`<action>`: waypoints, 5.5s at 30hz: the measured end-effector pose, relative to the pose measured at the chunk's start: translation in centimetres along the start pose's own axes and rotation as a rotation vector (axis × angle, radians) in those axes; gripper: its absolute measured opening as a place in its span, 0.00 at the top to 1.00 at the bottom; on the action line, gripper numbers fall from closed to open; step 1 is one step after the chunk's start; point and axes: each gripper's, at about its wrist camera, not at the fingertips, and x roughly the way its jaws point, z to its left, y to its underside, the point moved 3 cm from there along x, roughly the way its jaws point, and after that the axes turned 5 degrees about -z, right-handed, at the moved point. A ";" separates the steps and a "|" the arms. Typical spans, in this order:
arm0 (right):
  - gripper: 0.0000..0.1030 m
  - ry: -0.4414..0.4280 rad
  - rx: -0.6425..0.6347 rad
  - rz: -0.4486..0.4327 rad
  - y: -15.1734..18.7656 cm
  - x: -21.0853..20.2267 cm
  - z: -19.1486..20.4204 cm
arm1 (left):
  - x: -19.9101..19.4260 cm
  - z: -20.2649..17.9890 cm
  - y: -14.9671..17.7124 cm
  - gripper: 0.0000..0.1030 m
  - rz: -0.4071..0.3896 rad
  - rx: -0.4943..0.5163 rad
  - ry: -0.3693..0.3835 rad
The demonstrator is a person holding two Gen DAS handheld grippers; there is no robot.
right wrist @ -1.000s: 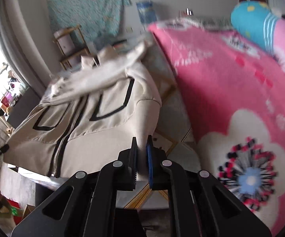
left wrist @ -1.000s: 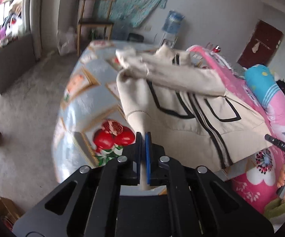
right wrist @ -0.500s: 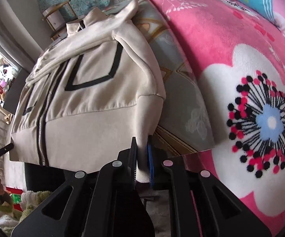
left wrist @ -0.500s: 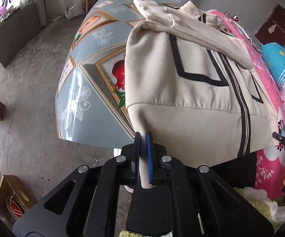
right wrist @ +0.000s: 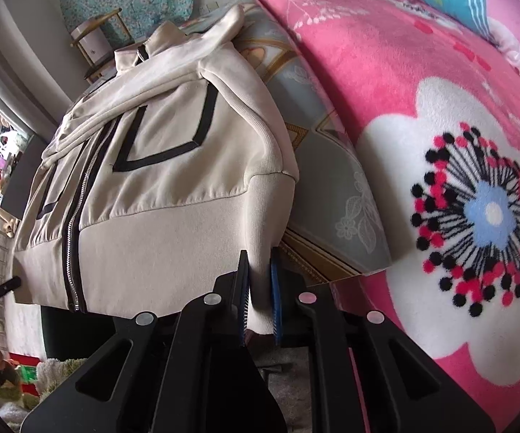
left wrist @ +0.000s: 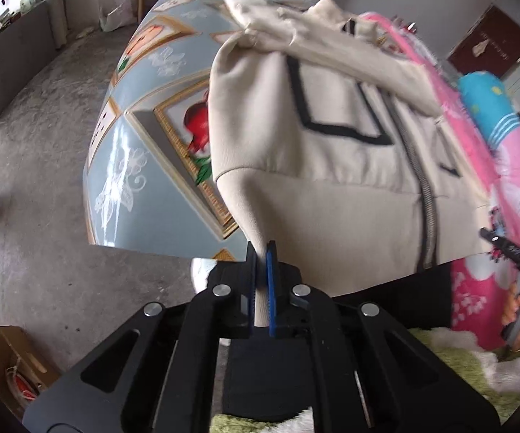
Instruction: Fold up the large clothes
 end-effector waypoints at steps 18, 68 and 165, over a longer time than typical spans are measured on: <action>0.91 -0.153 -0.045 -0.197 -13.3 0.0 5.0 | -1.6 0.2 -11.9 0.96 -0.201 -0.161 0.242; 0.36 -0.178 0.520 -0.269 -11.3 10.2 1.0 | 6.1 2.7 -9.4 0.65 -0.367 -0.529 0.005; 0.06 0.000 -0.259 -0.050 -4.3 7.0 11.6 | 4.6 -8.4 -2.2 0.07 -0.119 0.351 -0.210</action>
